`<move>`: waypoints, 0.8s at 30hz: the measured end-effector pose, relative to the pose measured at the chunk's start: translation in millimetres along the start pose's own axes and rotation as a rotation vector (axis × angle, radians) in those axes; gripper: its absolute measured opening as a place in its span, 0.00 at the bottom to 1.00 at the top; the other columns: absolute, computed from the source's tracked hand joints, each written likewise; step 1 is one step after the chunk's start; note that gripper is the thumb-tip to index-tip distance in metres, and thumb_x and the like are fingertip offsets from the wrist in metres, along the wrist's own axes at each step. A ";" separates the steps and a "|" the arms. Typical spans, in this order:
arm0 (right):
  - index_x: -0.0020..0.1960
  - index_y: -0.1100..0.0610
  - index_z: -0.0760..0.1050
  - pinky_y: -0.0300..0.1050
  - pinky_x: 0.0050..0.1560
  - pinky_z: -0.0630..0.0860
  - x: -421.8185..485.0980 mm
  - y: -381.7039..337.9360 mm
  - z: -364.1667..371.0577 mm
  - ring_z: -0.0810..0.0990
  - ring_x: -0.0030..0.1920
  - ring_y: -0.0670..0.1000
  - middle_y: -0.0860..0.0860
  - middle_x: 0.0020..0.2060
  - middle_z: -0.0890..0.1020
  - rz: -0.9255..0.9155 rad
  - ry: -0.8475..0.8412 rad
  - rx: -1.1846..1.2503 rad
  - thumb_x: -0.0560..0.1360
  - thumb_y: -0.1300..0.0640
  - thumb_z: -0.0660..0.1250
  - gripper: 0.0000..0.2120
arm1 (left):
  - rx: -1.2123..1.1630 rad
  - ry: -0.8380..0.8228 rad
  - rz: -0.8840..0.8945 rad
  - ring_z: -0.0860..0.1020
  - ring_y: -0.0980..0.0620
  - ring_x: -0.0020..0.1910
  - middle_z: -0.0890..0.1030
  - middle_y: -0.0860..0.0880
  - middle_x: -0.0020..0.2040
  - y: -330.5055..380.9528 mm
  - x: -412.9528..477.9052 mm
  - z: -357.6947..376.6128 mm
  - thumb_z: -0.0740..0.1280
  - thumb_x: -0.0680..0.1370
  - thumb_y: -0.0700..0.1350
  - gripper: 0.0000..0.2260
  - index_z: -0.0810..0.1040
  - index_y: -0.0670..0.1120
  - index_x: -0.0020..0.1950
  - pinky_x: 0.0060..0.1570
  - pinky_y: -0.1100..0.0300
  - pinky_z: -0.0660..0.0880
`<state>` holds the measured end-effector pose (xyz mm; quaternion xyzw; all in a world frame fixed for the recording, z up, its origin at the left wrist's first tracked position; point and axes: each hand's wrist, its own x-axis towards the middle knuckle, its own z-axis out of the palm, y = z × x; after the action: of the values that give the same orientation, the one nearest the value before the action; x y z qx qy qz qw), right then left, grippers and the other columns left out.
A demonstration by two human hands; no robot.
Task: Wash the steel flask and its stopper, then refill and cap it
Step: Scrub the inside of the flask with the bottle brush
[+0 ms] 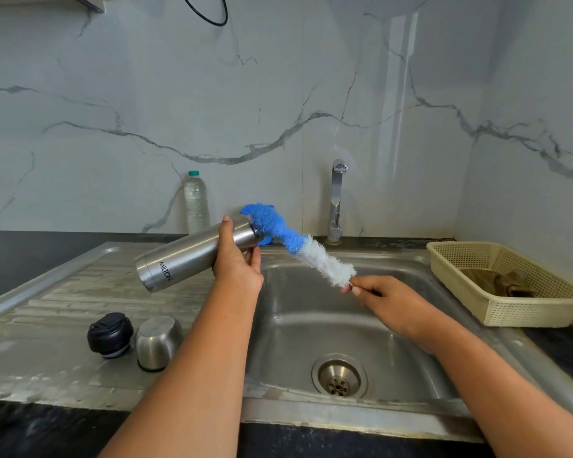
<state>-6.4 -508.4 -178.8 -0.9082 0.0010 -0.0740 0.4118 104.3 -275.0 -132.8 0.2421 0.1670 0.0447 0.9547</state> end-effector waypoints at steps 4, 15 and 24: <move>0.52 0.42 0.82 0.39 0.40 0.70 5.8 -0.3 5.4 0.71 0.35 0.47 0.42 0.32 0.76 0.006 0.029 0.017 0.85 0.53 0.63 0.11 | 0.025 -0.012 -0.014 0.82 0.50 0.54 0.81 0.48 0.60 -6.6 -5.5 2.8 0.83 0.68 0.55 0.32 0.75 0.47 0.67 0.56 0.55 0.84; 0.54 0.46 0.85 0.48 0.64 0.75 -1.7 6.8 -7.4 0.80 0.51 0.46 0.49 0.52 0.85 0.080 -0.073 -0.005 0.83 0.54 0.66 0.09 | 0.001 -0.055 0.005 0.85 0.48 0.52 0.83 0.45 0.59 1.1 -5.5 2.1 0.80 0.72 0.54 0.29 0.74 0.45 0.67 0.49 0.54 0.85; 0.51 0.46 0.86 0.42 0.56 0.73 -3.7 2.5 -7.6 0.79 0.49 0.42 0.36 0.45 0.83 0.026 -0.040 0.151 0.83 0.55 0.66 0.10 | -0.069 -0.049 -0.039 0.84 0.49 0.54 0.83 0.45 0.59 3.4 -0.7 0.8 0.82 0.69 0.58 0.33 0.74 0.45 0.66 0.55 0.53 0.84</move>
<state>-10.9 -515.5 -176.3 -0.8758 -0.0010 -0.0503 0.4801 103.9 -272.5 -130.3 0.2067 0.1463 0.0260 0.9670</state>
